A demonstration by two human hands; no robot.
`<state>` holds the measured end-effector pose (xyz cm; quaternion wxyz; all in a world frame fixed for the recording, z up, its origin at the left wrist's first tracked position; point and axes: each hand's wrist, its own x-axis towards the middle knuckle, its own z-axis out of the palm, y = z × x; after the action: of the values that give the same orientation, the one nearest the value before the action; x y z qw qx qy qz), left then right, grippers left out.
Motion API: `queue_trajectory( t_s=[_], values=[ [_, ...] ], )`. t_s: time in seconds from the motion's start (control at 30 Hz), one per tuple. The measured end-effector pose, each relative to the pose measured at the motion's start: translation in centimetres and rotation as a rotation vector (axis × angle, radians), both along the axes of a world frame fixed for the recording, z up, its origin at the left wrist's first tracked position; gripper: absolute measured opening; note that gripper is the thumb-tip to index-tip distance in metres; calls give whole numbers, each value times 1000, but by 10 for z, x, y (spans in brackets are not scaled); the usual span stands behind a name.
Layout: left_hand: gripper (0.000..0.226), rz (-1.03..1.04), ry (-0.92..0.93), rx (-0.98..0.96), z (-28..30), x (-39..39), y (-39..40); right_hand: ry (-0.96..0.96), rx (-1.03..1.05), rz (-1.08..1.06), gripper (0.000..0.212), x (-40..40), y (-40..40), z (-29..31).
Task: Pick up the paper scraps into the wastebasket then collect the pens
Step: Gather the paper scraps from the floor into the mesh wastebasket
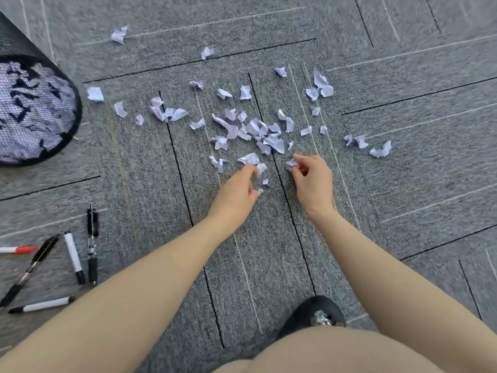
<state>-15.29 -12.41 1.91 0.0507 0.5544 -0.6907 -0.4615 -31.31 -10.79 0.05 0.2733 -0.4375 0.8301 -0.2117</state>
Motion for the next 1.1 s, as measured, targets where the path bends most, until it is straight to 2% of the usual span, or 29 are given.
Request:
queue_trajectory(
  t_s=[0.1,0.27,0.37,0.47,0.57,0.63,0.7,0.97,1.1],
  values=[
    [52,63,42,49,-1,-13,5,43,-43,-20,16,4,4,-4],
    [51,62,-39,-11,-11,-25,5,-50,-95,-61,7,-1,5,-3],
    [38,39,-44,-39,-13,-23,3,-99,-175,-216,9,-22,9,2],
    [17,38,-35,-73,-15,-24,-1,-44,-265,-419,6,-65,11,3],
    [8,40,-46,-83,-15,-29,-5,45,-191,-522,10,-106,9,-3],
    [6,22,-65,-71,-14,-31,-8,125,-90,-537,13,-121,6,-9],
    [5,6,-74,-55,-14,-31,-11,113,-72,-527,8,-126,2,-15],
    [7,-10,-108,-32,-13,-32,-13,30,-307,-586,13,-127,-6,-10],
    [8,-14,-119,-31,-12,-33,-15,-65,-388,-477,9,-114,-19,1]
  ],
)
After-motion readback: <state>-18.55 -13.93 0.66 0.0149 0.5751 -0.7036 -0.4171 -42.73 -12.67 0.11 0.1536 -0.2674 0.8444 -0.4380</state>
